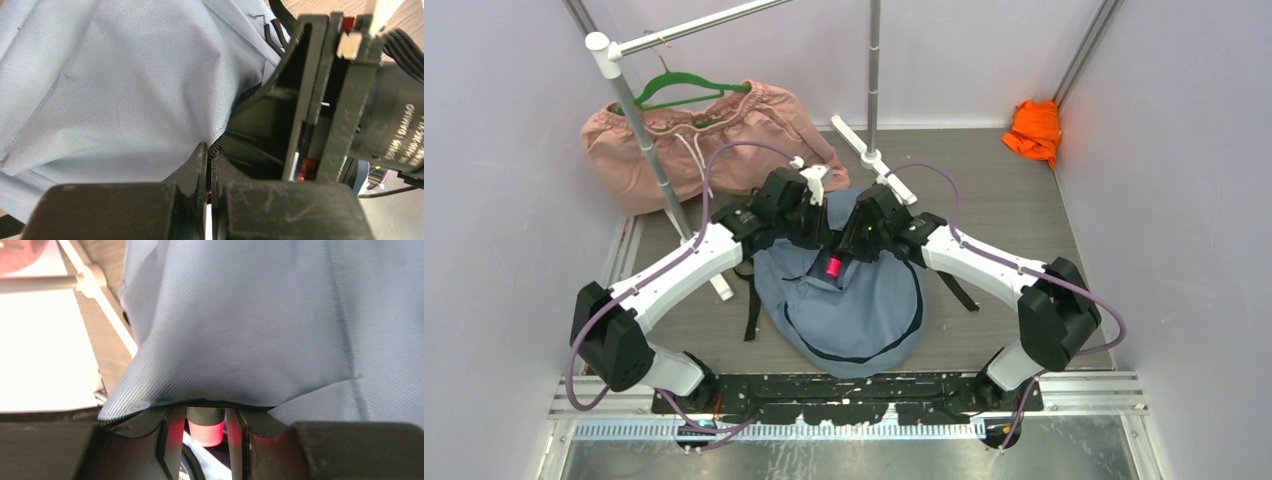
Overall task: Pack the student bag
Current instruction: Place the stationery in the student bag.
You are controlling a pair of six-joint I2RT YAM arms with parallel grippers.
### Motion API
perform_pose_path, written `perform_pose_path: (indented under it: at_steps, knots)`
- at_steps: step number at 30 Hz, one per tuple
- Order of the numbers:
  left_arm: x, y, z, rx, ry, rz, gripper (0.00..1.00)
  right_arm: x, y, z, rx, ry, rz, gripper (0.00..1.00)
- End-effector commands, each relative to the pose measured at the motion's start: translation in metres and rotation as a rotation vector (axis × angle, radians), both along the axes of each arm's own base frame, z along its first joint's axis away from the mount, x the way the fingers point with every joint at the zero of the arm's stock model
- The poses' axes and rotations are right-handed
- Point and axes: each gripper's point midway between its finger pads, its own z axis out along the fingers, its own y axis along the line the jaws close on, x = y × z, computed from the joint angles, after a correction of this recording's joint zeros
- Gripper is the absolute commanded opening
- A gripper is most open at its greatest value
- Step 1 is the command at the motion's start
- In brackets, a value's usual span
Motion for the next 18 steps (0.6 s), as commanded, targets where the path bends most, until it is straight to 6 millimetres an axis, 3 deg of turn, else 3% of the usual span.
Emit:
perform_pose_path:
  at_steps: [1,3,5,7,11,14,15,18]
  knots:
    - [-0.006,-0.012,0.046,-0.138,-0.078,-0.035,0.0,0.049,-0.014,0.015,-0.007,-0.129,-0.206,0.25]
    - [-0.007,-0.012,0.043,-0.135,-0.069,-0.035,0.0,0.05,-0.01,0.013,0.017,-0.137,-0.201,0.51]
    - [-0.006,-0.01,0.04,-0.124,-0.064,-0.025,0.0,0.047,-0.008,0.014,0.029,-0.136,-0.187,0.66]
    - [-0.004,-0.007,0.04,-0.112,-0.07,-0.003,0.04,0.042,-0.011,0.014,0.028,-0.139,-0.178,0.71]
    - [0.001,-0.003,0.045,-0.104,-0.09,0.026,0.31,0.03,-0.02,0.014,0.032,-0.142,-0.174,0.7]
    - [0.002,-0.001,0.052,-0.101,-0.109,0.029,0.51,0.021,-0.022,0.018,0.053,-0.145,-0.153,0.54]
    - [0.001,0.001,0.054,-0.1,-0.115,0.026,0.55,0.016,-0.024,0.018,0.046,-0.143,-0.145,0.47]
    - [-0.006,0.011,0.065,-0.075,-0.116,0.035,0.57,0.0,-0.036,0.019,-0.005,-0.16,-0.129,0.39]
